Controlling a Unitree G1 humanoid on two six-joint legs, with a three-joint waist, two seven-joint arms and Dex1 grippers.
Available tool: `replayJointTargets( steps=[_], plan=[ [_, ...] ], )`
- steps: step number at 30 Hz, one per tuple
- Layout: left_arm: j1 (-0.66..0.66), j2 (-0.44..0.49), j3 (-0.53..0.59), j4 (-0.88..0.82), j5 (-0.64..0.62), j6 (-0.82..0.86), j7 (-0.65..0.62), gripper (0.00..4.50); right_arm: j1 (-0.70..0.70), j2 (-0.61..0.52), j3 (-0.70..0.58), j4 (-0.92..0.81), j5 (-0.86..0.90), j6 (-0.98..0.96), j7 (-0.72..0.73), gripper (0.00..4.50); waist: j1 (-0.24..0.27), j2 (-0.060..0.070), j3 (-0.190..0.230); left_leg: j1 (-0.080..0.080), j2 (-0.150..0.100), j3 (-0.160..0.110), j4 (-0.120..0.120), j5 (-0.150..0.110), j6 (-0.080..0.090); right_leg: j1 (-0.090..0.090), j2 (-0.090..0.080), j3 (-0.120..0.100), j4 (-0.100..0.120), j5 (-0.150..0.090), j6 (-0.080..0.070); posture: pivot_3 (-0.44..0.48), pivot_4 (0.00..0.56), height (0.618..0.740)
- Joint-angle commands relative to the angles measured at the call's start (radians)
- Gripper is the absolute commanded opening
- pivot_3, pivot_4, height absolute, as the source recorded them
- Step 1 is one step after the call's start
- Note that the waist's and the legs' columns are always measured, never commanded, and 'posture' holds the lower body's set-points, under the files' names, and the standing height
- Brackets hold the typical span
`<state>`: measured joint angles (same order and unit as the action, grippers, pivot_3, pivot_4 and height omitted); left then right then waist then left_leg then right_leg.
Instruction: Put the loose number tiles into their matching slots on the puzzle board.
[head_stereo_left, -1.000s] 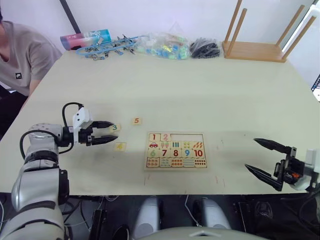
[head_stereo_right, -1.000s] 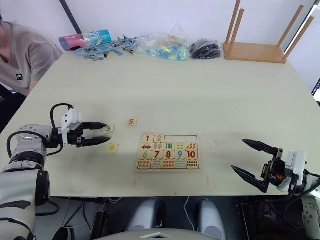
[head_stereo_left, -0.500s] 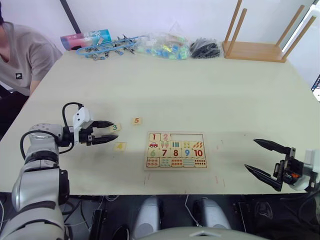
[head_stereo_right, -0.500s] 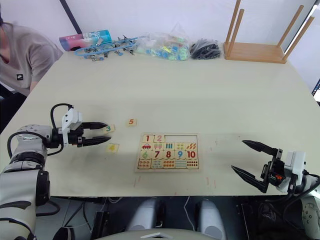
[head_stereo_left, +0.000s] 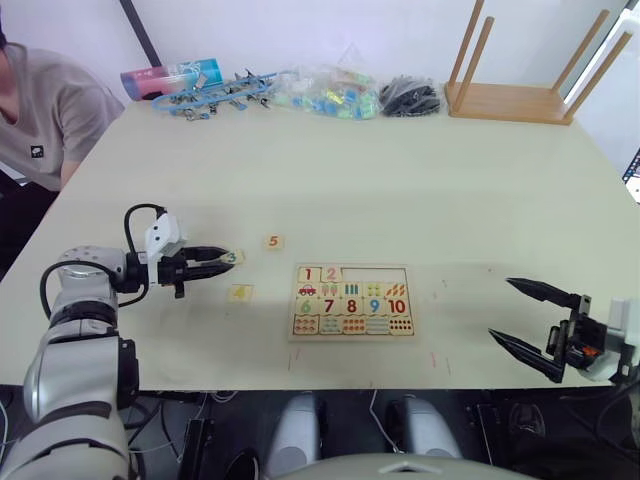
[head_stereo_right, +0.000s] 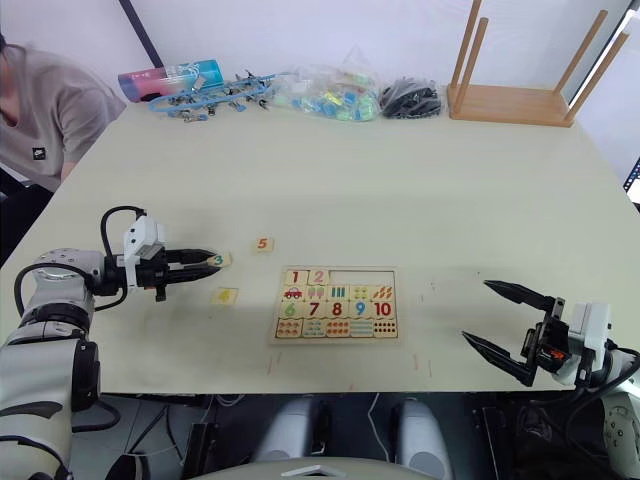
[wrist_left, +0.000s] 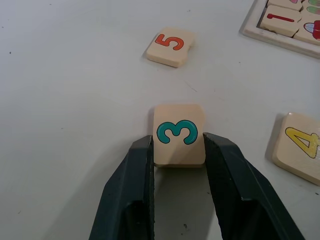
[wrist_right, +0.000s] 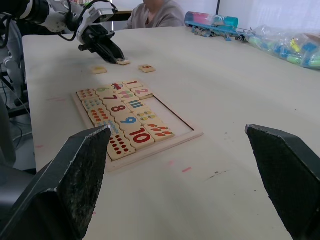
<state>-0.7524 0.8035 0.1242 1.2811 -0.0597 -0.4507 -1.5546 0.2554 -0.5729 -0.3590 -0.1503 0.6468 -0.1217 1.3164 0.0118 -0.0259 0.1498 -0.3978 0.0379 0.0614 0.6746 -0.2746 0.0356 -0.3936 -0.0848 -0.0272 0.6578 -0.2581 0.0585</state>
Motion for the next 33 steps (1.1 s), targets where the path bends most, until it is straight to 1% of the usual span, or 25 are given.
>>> replayJointTargets(
  steps=[1, 5, 8, 11, 15, 16, 18, 21, 23, 25, 27, 33],
  plan=[
    [-0.011, 0.009, -0.016, -0.001, 0.020, -0.015, -0.040, 0.96, -0.003, -0.009, -0.006, -0.022, 0.024, -0.008, 0.012, 4.50, 0.000, 0.000, 0.000, 0.000, 0.000, 0.000, 0.000, 0.000, 0.000, 0.000, 0.000, 0.000, 0.000, 0.000, 0.000, 0.000, 0.150, 0.737],
    [-0.030, 0.013, -0.016, -0.014, -0.002, 0.005, -0.059, 0.96, -0.003, -0.013, -0.007, -0.026, 0.031, -0.006, 0.027, 4.50, 0.000, 0.000, 0.000, 0.000, 0.000, 0.000, 0.000, 0.000, 0.000, 0.000, 0.000, 0.000, 0.000, 0.000, 0.000, 0.000, 0.150, 0.737],
    [-0.040, 0.021, -0.036, -0.046, -0.036, 0.011, -0.060, 0.96, 0.001, -0.019, -0.006, -0.029, 0.041, -0.005, 0.051, 4.50, 0.001, 0.000, 0.000, 0.000, 0.000, 0.000, 0.000, 0.000, 0.000, 0.000, 0.000, 0.000, 0.000, 0.000, 0.000, 0.000, 0.150, 0.737],
    [-0.039, 0.032, -0.084, -0.092, -0.075, 0.002, -0.060, 0.96, -0.004, -0.024, -0.001, -0.031, 0.047, -0.009, 0.073, 4.50, 0.001, 0.000, 0.000, -0.001, 0.000, 0.000, 0.001, 0.000, 0.000, 0.000, 0.000, 0.000, 0.000, 0.000, 0.000, 0.000, 0.150, 0.737],
    [-0.049, 0.038, -0.163, -0.180, -0.142, 0.031, -0.060, 0.96, -0.021, -0.025, 0.008, -0.032, 0.061, -0.005, 0.103, 4.50, 0.001, 0.000, 0.000, -0.001, 0.000, -0.002, 0.001, 0.000, 0.000, 0.000, 0.000, 0.000, 0.000, 0.000, 0.000, 0.000, 0.150, 0.737],
    [-0.050, 0.038, -0.181, -0.198, -0.150, 0.034, -0.060, 0.96, -0.023, -0.025, 0.011, -0.033, 0.063, -0.003, 0.110, 4.50, 0.001, 0.000, 0.000, -0.001, 0.000, -0.002, 0.001, 0.000, 0.000, 0.000, 0.000, 0.000, 0.000, 0.000, 0.000, 0.000, 0.150, 0.737],
    [-0.062, 0.029, -0.201, -0.225, -0.123, 0.045, -0.060, 0.96, -0.024, -0.026, 0.019, -0.038, 0.068, 0.004, 0.119, 4.50, 0.001, 0.000, 0.000, -0.001, 0.000, -0.003, 0.001, 0.000, 0.000, 0.000, 0.000, 0.000, 0.000, 0.000, 0.000, 0.000, 0.150, 0.737],
    [-0.060, 0.019, -0.247, -0.323, -0.161, 0.122, -0.060, 0.96, -0.032, -0.029, 0.022, -0.035, 0.068, 0.008, 0.121, 4.50, 0.002, 0.000, 0.000, -0.001, 0.000, -0.003, 0.001, 0.000, 0.000, 0.000, 0.000, 0.000, 0.000, 0.000, 0.000, 0.000, 0.150, 0.737],
    [-0.064, 0.007, -0.256, -0.387, -0.120, 0.178, -0.054, 0.96, -0.038, -0.027, 0.025, -0.034, 0.062, 0.007, 0.115, 4.50, 0.002, 0.000, 0.000, -0.001, 0.000, -0.003, 0.002, 0.000, 0.000, 0.000, 0.000, 0.000, 0.000, 0.000, 0.000, 0.000, 0.150, 0.737],
    [-0.051, -0.009, -0.271, -0.497, -0.139, 0.249, -0.058, 0.96, -0.036, -0.021, 0.024, -0.038, 0.062, 0.005, 0.107, 4.50, 0.002, 0.000, 0.000, -0.001, 0.000, -0.003, 0.002, 0.000, 0.000, 0.000, 0.000, 0.000, 0.000, 0.000, 0.000, 0.000, 0.150, 0.737],
    [-0.036, -0.020, -0.282, -0.616, -0.173, 0.353, -0.060, 0.96, -0.024, -0.012, 0.024, -0.055, 0.062, 0.003, 0.094, 4.50, 0.002, 0.000, 0.000, -0.002, 0.000, -0.004, 0.002, 0.000, 0.000, 0.000, 0.000, 0.000, 0.000, 0.000, 0.000, 0.000, 0.150, 0.737],
    [0.023, -0.042, -0.285, -0.861, -0.184, 0.521, -0.016, 0.96, -0.001, 0.003, 0.034, -0.095, 0.055, -0.002, 0.055, 4.50, -0.001, 0.000, 0.001, -0.001, 0.000, -0.007, 0.002, 0.000, -0.001, 0.000, 0.001, 0.001, 0.000, 0.000, 0.000, 0.000, 0.150, 0.737]
  ],
)
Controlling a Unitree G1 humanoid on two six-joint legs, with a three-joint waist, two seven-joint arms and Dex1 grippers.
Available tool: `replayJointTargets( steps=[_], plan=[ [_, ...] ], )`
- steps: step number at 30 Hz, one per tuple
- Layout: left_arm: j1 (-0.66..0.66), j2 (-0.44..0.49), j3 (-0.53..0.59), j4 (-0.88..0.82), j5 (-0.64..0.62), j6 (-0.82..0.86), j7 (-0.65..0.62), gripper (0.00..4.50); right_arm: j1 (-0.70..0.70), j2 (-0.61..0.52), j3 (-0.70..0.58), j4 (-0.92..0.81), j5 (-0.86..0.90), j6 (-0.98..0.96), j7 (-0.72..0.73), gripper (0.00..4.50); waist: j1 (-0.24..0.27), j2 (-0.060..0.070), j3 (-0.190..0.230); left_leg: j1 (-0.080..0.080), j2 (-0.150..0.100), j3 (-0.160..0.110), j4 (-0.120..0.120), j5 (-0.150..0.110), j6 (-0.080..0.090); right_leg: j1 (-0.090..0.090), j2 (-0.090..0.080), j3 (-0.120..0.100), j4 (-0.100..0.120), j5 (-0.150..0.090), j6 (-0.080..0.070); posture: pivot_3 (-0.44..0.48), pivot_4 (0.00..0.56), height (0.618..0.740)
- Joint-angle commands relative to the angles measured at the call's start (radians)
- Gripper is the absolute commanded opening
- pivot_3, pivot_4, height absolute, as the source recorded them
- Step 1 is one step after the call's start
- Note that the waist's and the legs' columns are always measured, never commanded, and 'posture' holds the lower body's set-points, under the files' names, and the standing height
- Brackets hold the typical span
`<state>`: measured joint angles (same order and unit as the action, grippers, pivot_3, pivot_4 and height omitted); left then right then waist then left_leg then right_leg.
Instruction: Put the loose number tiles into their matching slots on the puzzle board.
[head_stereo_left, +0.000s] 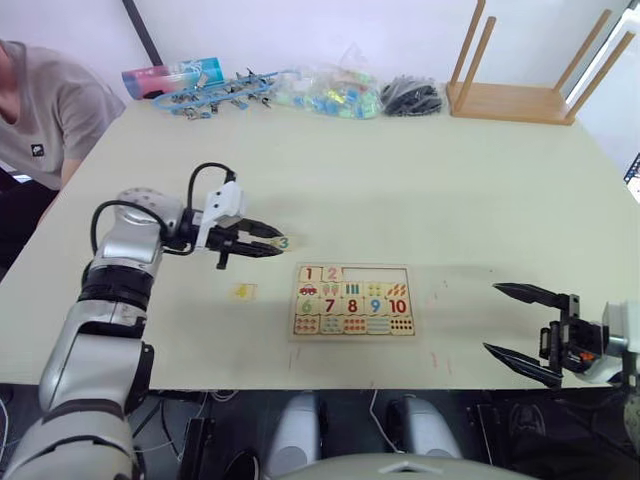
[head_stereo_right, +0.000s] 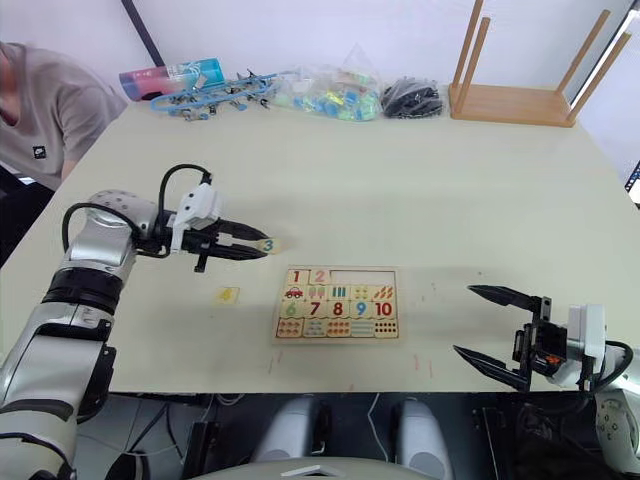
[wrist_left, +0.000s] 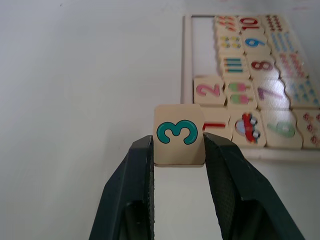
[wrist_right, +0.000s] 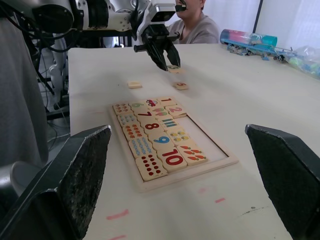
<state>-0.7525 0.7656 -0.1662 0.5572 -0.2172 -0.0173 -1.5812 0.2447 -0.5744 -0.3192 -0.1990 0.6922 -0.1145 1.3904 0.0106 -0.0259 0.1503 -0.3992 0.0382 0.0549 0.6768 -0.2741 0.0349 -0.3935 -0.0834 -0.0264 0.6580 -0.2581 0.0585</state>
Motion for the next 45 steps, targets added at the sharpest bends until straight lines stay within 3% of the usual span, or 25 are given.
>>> replayJointTargets(
  steps=[1, 12, 21, 31, 45],
  plan=[
    [0.030, -0.010, 0.003, -0.173, -0.026, 0.117, 0.024, 0.96, 0.012, 0.005, -0.006, -0.048, 0.009, -0.011, -0.022, 4.50, 0.001, 0.000, 0.000, 0.000, 0.000, 0.000, 0.000, 0.000, 0.000, 0.000, 0.000, 0.000, 0.000, 0.000, 0.000, 0.000, 0.150, 0.737],
    [0.115, -0.064, -0.087, -0.581, 0.060, 0.473, 0.260, 0.96, 0.045, 0.031, 0.002, -0.082, -0.006, -0.034, -0.075, 4.50, 0.004, 0.001, 0.001, -0.001, 0.000, -0.002, 0.002, 0.000, 0.000, 0.001, 0.001, 0.000, -0.001, 0.000, 0.000, 0.000, 0.150, 0.737],
    [0.134, -0.089, -0.173, -0.720, 0.109, 0.584, 0.362, 0.96, 0.043, 0.029, 0.005, -0.080, -0.013, -0.041, -0.087, 4.50, 0.004, 0.002, 0.001, 0.000, -0.001, -0.003, 0.002, 0.000, 0.000, 0.001, 0.001, 0.001, -0.001, 0.000, 0.000, 0.000, 0.150, 0.737],
    [0.134, -0.116, -0.249, -0.694, 0.173, 0.543, 0.426, 0.96, 0.049, 0.027, 0.002, -0.081, -0.018, -0.043, -0.089, 4.50, 0.004, 0.002, 0.001, 0.000, -0.001, -0.003, 0.002, 0.000, 0.001, 0.001, 0.001, 0.001, -0.001, 0.000, 0.000, 0.000, 0.150, 0.737],
    [0.118, -0.156, -0.259, -0.605, 0.203, 0.467, 0.424, 0.96, 0.057, 0.023, -0.005, -0.080, -0.019, -0.051, -0.094, 4.50, 0.005, 0.002, 0.001, 0.000, -0.001, -0.003, 0.002, 0.000, 0.001, 0.001, 0.001, 0.001, -0.001, 0.000, 0.000, 0.000, 0.150, 0.737]
  ],
)
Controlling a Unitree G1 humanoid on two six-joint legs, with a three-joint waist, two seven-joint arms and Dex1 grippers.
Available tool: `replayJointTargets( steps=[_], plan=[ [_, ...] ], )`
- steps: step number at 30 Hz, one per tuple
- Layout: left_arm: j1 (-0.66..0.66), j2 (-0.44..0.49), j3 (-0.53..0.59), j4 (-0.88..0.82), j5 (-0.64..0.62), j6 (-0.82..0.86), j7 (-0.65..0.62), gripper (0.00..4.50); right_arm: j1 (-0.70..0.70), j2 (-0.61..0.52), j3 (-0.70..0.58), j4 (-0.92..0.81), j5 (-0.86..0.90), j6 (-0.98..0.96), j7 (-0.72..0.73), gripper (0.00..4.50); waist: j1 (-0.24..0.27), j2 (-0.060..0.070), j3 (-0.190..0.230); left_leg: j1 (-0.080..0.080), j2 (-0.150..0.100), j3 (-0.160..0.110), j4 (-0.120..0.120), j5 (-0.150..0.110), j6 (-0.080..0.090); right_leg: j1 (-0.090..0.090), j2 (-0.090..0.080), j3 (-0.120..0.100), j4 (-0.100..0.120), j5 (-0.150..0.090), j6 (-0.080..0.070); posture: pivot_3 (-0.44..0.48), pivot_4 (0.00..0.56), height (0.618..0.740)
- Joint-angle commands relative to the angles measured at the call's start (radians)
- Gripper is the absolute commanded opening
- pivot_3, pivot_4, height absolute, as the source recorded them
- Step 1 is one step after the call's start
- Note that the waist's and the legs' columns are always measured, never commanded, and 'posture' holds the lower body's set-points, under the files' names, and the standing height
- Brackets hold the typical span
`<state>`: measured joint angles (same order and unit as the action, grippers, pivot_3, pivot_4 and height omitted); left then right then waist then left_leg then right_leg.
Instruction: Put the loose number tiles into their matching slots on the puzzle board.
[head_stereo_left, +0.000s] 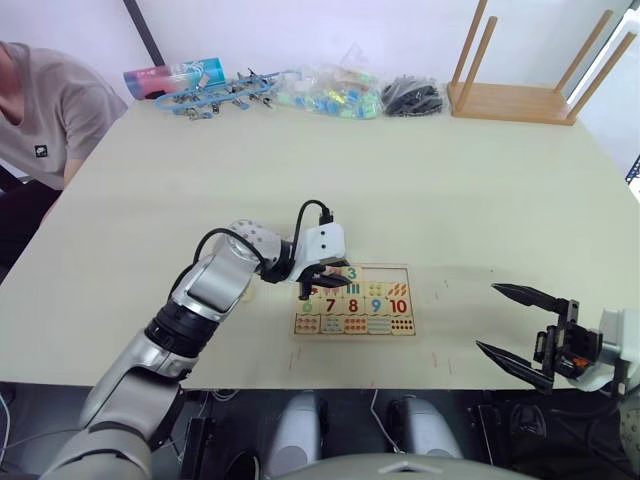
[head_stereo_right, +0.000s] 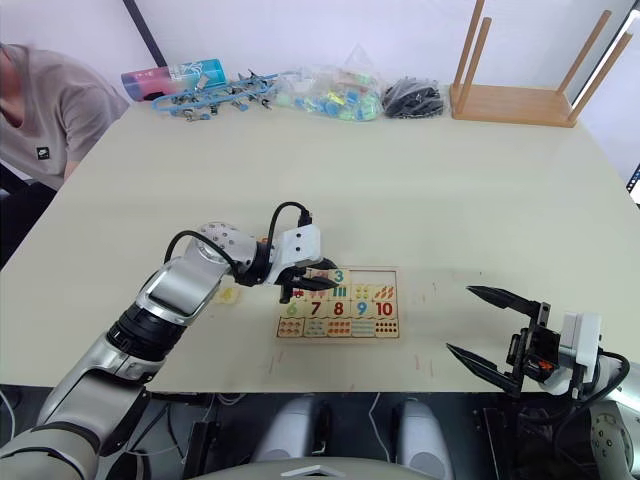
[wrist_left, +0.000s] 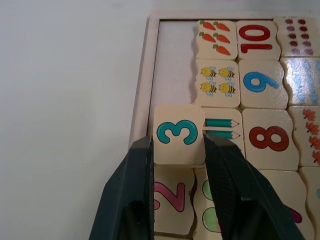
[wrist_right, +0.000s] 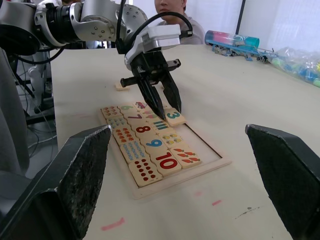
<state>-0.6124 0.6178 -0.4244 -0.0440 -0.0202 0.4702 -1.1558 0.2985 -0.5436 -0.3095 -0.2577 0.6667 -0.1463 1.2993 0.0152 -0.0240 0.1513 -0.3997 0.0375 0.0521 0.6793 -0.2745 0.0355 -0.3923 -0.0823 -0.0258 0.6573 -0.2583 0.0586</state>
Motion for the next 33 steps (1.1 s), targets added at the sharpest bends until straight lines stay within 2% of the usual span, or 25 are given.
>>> replayJointTargets(
  steps=[1, 28, 30, 31, 33],
  plan=[
    [-0.025, -0.009, -0.002, 0.000, 0.008, -0.025, -0.003, 0.96, 0.004, -0.008, -0.015, -0.021, 0.006, -0.020, -0.003, 4.50, 0.000, 0.000, 0.000, 0.000, 0.000, 0.000, 0.000, 0.000, 0.000, 0.000, 0.000, 0.000, 0.000, 0.000, 0.000, 0.000, 0.150, 0.737],
    [-0.056, -0.032, -0.003, 0.025, 0.025, -0.021, -0.015, 0.96, 0.020, -0.009, -0.015, -0.022, 0.004, -0.037, -0.016, 4.50, 0.000, 0.000, 0.000, 0.000, 0.000, 0.000, 0.000, 0.000, 0.000, 0.000, 0.000, 0.000, 0.000, 0.000, 0.000, 0.000, 0.150, 0.737],
    [-0.055, -0.039, 0.004, 0.027, 0.028, -0.014, 0.002, 1.97, 0.020, -0.008, -0.016, -0.022, 0.005, -0.037, -0.018, 4.50, 0.000, 0.000, 0.000, 0.000, 0.000, 0.000, 0.000, 0.000, 0.000, 0.000, 0.000, 0.000, 0.000, 0.000, 0.000, 0.000, 0.150, 0.737],
    [-0.057, -0.041, 0.005, 0.029, 0.032, -0.019, 0.007, 2.29, 0.020, -0.008, -0.017, -0.021, 0.005, -0.037, -0.018, 4.50, 0.000, 0.000, 0.000, 0.000, 0.000, 0.000, 0.000, 0.000, 0.000, 0.000, 0.000, 0.000, 0.000, 0.000, 0.000, 0.000, 0.150, 0.737],
    [-0.061, -0.047, 0.009, 0.032, 0.035, -0.020, 0.016, 3.33, 0.021, -0.010, -0.018, -0.021, 0.006, -0.037, -0.018, 4.50, 0.000, 0.000, 0.000, 0.000, 0.000, 0.000, 0.000, 0.000, 0.000, 0.000, 0.000, 0.000, 0.000, 0.000, 0.000, 0.000, 0.150, 0.737]
  ],
)
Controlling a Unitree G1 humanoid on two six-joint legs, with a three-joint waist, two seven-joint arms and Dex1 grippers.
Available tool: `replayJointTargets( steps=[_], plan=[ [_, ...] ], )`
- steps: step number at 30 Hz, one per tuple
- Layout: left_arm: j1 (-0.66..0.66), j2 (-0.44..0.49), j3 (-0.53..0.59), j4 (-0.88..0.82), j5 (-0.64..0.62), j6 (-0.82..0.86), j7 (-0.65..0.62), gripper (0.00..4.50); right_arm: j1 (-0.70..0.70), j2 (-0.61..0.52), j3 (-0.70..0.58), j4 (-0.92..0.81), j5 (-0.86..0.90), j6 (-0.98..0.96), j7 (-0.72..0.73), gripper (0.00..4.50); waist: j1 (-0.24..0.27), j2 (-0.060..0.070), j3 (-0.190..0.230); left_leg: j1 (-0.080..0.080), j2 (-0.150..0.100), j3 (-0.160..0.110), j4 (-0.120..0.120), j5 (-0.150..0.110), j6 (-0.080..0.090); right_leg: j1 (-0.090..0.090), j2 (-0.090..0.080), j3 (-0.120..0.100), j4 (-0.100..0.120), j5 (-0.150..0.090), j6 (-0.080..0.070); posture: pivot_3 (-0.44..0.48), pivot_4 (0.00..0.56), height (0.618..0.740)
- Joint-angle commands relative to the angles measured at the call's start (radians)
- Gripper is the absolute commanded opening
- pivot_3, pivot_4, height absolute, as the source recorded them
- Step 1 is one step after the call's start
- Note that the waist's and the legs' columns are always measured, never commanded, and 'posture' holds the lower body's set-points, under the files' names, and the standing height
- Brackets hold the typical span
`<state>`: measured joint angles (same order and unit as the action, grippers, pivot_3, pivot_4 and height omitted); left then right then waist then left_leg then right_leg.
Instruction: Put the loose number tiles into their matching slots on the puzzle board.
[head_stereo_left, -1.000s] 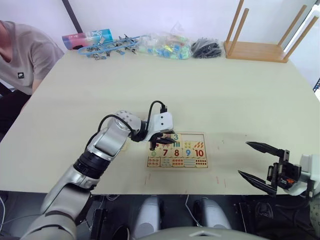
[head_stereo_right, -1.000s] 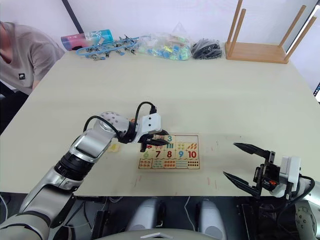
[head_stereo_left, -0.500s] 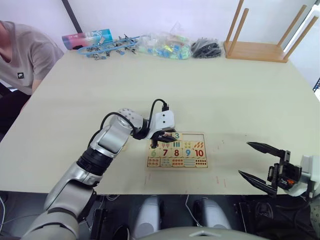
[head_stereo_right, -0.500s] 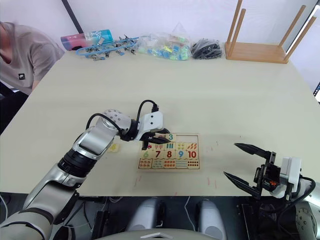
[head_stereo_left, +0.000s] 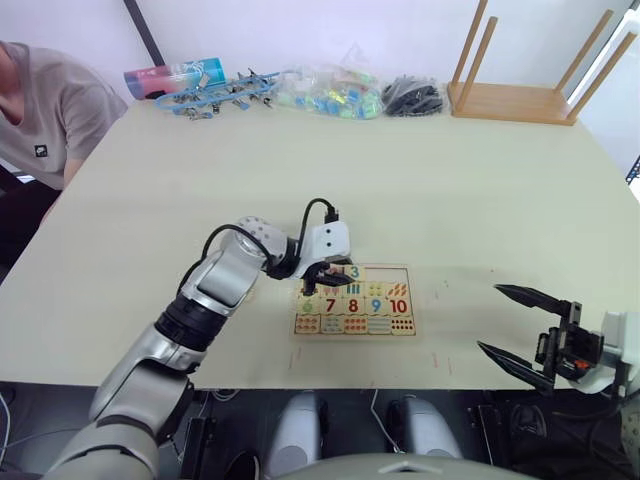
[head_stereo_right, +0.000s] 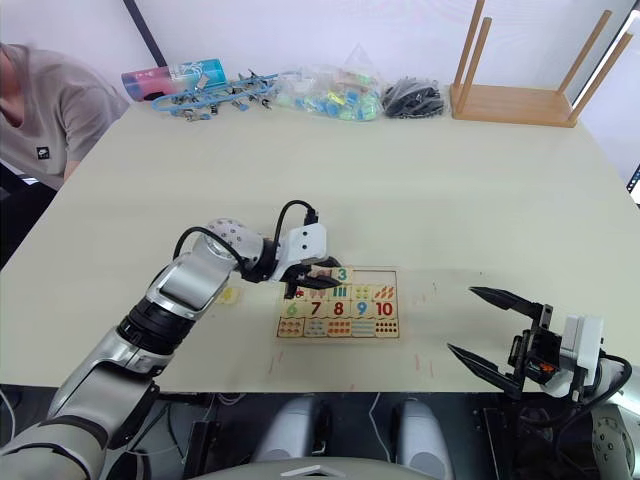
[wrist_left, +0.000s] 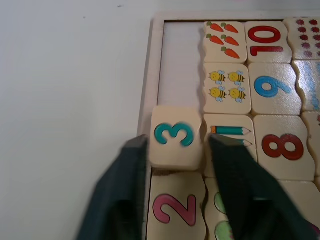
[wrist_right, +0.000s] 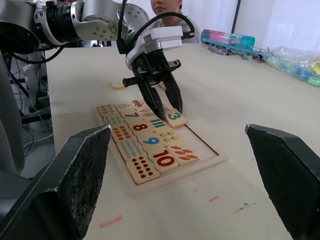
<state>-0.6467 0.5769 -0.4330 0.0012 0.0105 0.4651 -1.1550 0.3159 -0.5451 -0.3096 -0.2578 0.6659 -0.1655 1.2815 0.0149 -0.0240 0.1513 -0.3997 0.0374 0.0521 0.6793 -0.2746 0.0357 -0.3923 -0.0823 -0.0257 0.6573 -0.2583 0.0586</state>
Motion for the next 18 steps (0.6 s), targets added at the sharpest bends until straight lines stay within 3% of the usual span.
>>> replayJointTargets(
  steps=[1, 2, 3, 10, 15, 18],
  plan=[
    [-0.029, -0.008, 0.018, -0.012, 0.006, -0.018, 0.021, 3.76, 0.004, -0.009, -0.018, -0.021, 0.006, -0.018, 0.000, 4.50, 0.000, 0.000, 0.000, 0.000, 0.000, 0.000, 0.000, 0.000, 0.000, 0.000, 0.000, 0.000, 0.000, 0.000, 0.000, 0.000, 0.150, 0.737],
    [-0.031, -0.009, 0.019, -0.010, 0.008, -0.019, 0.025, 4.28, 0.004, -0.009, -0.018, -0.021, 0.006, -0.019, 0.000, 4.50, 0.000, 0.000, 0.000, 0.000, 0.000, 0.000, 0.000, 0.000, 0.000, 0.000, 0.000, 0.000, 0.000, 0.000, 0.000, 0.000, 0.150, 0.737],
    [-0.032, -0.010, 0.025, -0.016, -0.004, -0.005, 0.020, 4.46, 0.005, -0.009, -0.019, -0.021, 0.006, -0.018, -0.001, 4.50, 0.000, 0.000, 0.000, 0.000, 0.000, 0.000, 0.000, 0.000, 0.000, 0.000, 0.000, 0.000, 0.000, 0.000, 0.000, 0.000, 0.150, 0.737],
    [-0.057, -0.005, 0.073, -0.015, -0.073, 0.038, -0.012, 4.46, 0.010, -0.014, -0.023, -0.021, 0.006, -0.017, -0.001, 4.50, 0.000, 0.000, 0.000, 0.000, 0.000, 0.000, 0.000, 0.000, 0.000, 0.000, 0.000, 0.000, 0.000, 0.000, 0.000, 0.000, 0.150, 0.737],
    [-0.114, -0.035, 0.108, 0.117, -0.100, -0.033, -0.016, 4.46, 0.009, -0.014, -0.021, -0.018, 0.007, -0.017, -0.001, 4.50, 0.001, 0.000, 0.000, 0.000, 0.000, 0.000, 0.001, 0.000, 0.000, 0.000, 0.000, 0.000, 0.000, 0.000, 0.000, 0.000, 0.150, 0.737],
    [-0.155, -0.074, 0.119, 0.241, -0.098, -0.124, -0.011, 3.70, 0.004, -0.014, -0.019, -0.015, 0.007, -0.017, -0.002, 4.50, 0.001, 0.000, 0.000, 0.000, 0.000, 0.000, 0.001, 0.000, 0.000, 0.000, 0.000, 0.000, 0.000, 0.000, 0.000, 0.000, 0.150, 0.737]
  ],
)
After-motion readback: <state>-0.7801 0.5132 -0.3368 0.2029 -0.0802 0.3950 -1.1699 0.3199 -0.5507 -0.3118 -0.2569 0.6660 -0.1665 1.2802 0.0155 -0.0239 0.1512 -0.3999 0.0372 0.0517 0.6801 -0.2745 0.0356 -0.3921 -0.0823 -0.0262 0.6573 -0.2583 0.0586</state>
